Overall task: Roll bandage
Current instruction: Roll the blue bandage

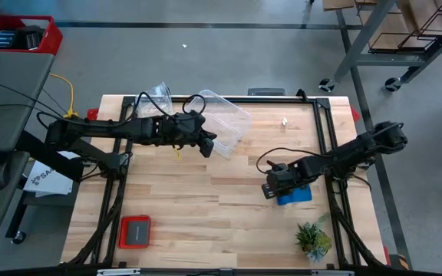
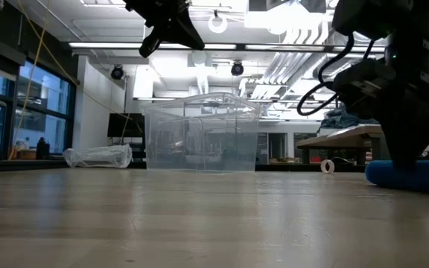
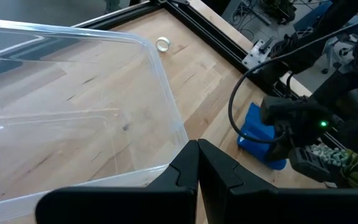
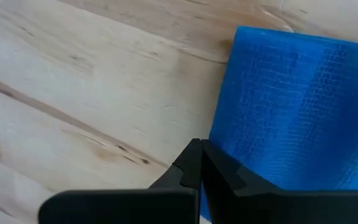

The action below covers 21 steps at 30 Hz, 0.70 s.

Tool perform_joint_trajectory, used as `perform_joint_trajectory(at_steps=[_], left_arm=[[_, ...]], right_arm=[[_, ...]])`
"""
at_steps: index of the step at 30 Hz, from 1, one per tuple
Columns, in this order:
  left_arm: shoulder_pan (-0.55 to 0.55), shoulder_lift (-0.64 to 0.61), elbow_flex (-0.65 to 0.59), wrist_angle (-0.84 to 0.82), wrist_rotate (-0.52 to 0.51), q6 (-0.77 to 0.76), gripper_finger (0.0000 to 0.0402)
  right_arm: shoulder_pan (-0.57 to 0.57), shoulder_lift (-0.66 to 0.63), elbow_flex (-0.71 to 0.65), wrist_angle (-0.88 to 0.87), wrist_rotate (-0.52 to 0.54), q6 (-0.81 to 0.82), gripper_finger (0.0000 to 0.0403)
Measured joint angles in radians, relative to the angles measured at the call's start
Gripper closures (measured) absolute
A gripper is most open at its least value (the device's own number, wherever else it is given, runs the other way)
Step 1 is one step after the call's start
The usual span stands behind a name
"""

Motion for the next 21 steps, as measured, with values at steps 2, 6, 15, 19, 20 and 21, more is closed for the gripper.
perform_joint_trajectory(at_steps=[2,6,15,19,20,21], left_arm=[[0.000,0.000,0.000,0.000,0.000,0.000,0.0401],[0.000,0.000,0.000,0.000,0.000,0.000,0.0401],[0.000,0.000,0.000,-0.001,0.000,0.007,0.0401],[0.000,0.000,0.000,0.000,0.000,0.007,0.0401],[0.000,0.000,0.000,-0.002,0.000,0.007,0.0401],[0.000,0.000,0.000,-0.001,0.000,0.007,0.0401]], right_arm=[[0.000,-0.009,0.000,-0.024,-0.005,0.000,0.0403],[0.000,-0.049,0.000,-0.096,-0.010,0.000,0.0403],[0.000,-0.119,0.001,-0.316,-0.010,0.000,0.0403],[0.000,-0.132,0.001,-0.394,-0.016,0.002,0.0403],[0.000,-0.132,0.001,-0.406,-0.026,0.001,0.0403],[0.000,-0.132,0.001,-0.416,-0.036,0.000,0.0403]])
